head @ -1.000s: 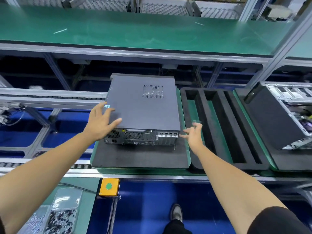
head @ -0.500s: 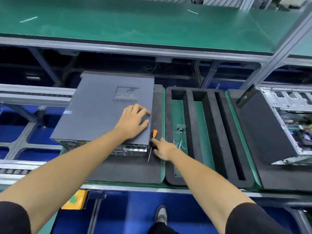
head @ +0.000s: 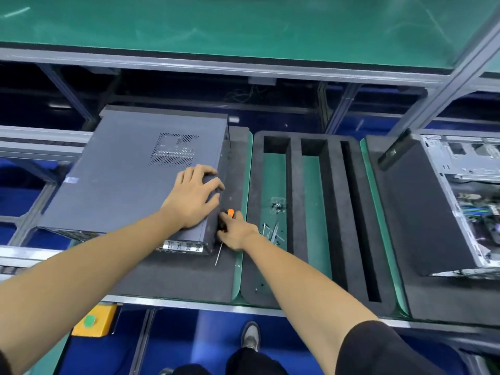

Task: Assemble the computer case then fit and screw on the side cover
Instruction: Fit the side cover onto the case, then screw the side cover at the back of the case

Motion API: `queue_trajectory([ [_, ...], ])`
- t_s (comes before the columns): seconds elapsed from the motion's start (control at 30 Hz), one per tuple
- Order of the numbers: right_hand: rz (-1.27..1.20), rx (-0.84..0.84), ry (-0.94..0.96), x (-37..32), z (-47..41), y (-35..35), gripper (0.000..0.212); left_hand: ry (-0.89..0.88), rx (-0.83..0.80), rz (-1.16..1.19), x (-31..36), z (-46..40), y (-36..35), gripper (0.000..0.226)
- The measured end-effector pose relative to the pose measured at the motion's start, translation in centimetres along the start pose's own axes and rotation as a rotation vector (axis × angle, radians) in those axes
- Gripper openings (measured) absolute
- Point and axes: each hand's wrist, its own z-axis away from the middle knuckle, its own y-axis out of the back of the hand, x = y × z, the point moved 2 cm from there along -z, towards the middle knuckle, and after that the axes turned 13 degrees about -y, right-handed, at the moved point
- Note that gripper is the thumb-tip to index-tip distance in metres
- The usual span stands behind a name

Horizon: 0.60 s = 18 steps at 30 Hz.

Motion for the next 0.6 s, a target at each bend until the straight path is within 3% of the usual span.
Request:
queue_trajectory([
  [0.13,-0.025,0.025,-0.045,-0.9,0.1,-0.5,0.047,0.002,-0.015,-0.002,0.4,0.0,0.6,0.021],
  [0.27,-0.258,0.213,-0.070,0.1,0.9,0.8,0.023,-0.024,-0.062,-0.043,0.8,-0.2,1.1,0.021],
  [0.33,-0.350,0.310,-0.100,1.9,1.2,1.9,0.017,-0.147,-0.130,-0.114,1.2,-0.7,1.5,0.019],
  [0.43,-0.524,0.436,-0.220,6.3,1.1,4.4,0.022,-0.323,-0.304,-0.247,3.0,-3.8,1.8,0.023],
  [0.6,-0.650,0.531,-0.347,14.1,0.1,6.7,0.019,-0.192,-0.641,-0.049,8.7,-9.2,-2.9,0.025],
])
